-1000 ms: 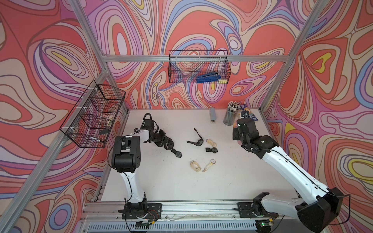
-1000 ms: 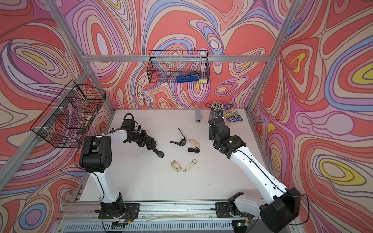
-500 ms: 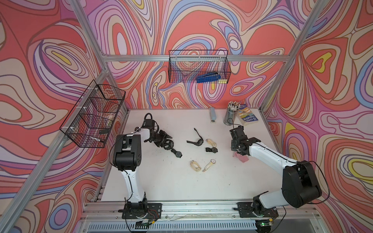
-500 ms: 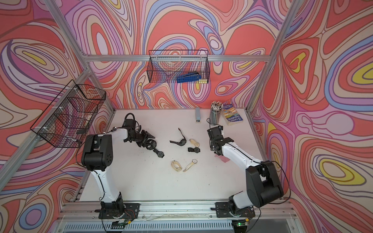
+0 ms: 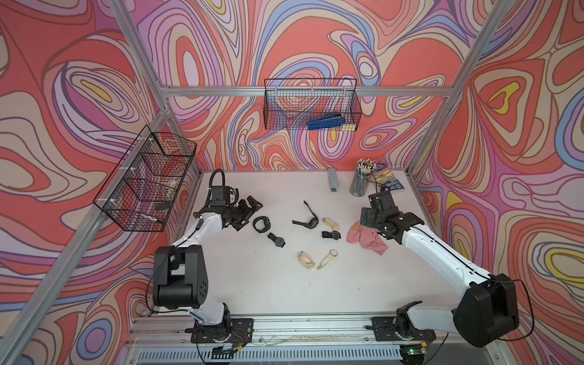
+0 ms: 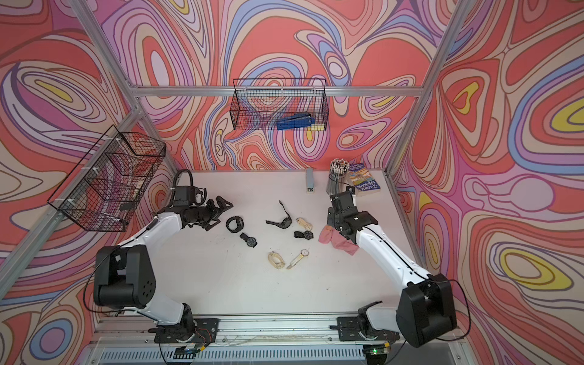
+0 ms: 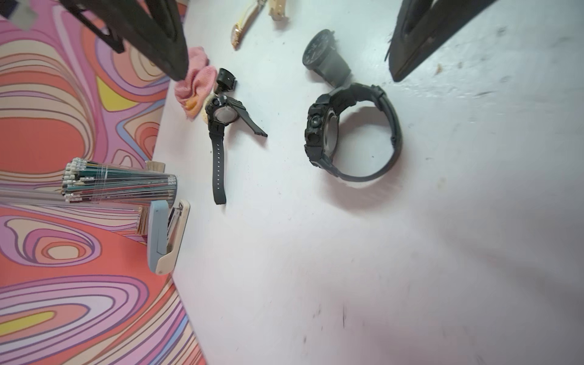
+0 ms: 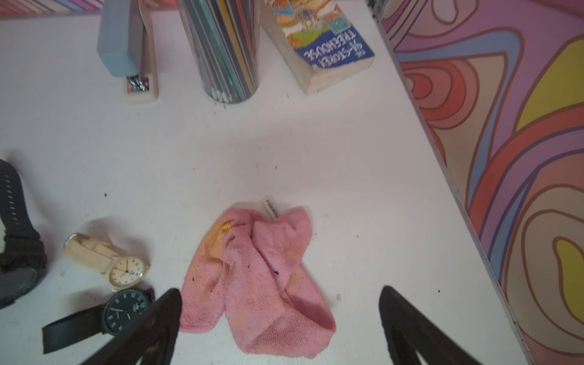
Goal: Wipe the watch dial
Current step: Reset both arms
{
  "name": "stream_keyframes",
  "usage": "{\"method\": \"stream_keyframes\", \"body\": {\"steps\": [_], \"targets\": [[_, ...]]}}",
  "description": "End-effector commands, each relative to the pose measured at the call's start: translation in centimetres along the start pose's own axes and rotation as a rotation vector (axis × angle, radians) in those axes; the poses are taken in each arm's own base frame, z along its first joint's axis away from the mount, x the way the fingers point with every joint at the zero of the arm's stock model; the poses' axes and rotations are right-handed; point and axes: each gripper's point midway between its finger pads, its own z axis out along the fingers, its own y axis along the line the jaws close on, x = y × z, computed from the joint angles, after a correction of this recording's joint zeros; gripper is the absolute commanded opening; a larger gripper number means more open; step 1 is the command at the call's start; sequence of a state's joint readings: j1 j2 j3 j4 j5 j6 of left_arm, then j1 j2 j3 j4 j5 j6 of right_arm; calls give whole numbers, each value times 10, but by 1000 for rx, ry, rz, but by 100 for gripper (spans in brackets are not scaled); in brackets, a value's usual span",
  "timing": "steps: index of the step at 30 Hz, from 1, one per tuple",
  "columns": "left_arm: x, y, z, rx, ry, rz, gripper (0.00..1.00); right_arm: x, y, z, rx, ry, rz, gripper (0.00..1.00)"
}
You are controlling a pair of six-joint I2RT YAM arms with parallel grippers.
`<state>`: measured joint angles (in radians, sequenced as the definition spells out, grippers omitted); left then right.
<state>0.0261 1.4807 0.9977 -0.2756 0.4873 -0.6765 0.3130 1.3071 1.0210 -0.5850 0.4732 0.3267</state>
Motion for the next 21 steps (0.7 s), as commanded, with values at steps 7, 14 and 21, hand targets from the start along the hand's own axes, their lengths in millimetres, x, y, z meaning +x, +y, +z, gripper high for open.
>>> {"method": "stream_keyframes", "body": {"steps": [7,14,21], "targets": [[-38,92,-71,-375,-733,372,100,-54,-51,44,72,-343,124,98],[-43,105,-39,-393,-746,567,100,-32,-36,109,34,-395,65,98],[-13,81,-11,-138,-729,765,100,12,-31,103,-60,-590,74,98]]}}
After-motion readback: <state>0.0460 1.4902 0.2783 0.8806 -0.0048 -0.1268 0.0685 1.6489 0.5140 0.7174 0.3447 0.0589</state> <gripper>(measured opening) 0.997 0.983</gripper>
